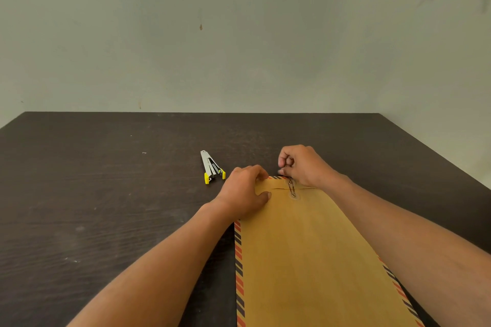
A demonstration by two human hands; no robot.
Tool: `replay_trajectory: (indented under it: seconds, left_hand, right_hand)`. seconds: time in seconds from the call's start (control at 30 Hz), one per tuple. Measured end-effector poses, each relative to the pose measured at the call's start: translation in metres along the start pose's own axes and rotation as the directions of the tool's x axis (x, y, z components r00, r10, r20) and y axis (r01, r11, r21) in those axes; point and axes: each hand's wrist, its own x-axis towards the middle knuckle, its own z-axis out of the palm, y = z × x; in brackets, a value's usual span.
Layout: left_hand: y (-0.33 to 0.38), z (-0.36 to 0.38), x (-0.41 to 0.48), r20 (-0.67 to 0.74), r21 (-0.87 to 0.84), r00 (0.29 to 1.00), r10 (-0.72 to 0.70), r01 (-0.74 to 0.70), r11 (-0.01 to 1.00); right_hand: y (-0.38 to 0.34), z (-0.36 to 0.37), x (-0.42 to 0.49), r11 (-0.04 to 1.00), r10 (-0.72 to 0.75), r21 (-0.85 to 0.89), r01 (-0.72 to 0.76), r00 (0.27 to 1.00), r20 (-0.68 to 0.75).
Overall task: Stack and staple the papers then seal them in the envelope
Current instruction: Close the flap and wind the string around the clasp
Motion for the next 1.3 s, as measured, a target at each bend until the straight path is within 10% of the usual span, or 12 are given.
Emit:
replay_trajectory:
  seconds: [0.7, 1.07, 1.3]
  left_hand:
    - [-0.001, -0.001, -0.001, -0.013, -0.197, 0.997, -0.080, 0.076, 0.977]
    - [-0.001, -0.001, -0.001, 0.008, -0.184, 0.995, -0.098, 0.098, 0.978]
    - [-0.001, 0.001, 0.001, 0.003, -0.185, 0.995, -0.098, 0.097, 0.978]
  right_hand:
    - [0.003, 0.011, -0.055, 0.918, -0.321, -0.269, 0.291, 0.944, -0.074]
    - [0.029, -0.005, -0.053, 0.971, 0.147, 0.213, -0.108, 0.973, -0.179]
    - [0.008, -0.010, -0.016, 0.964, 0.249, 0.106, -0.243, 0.967, -0.054]
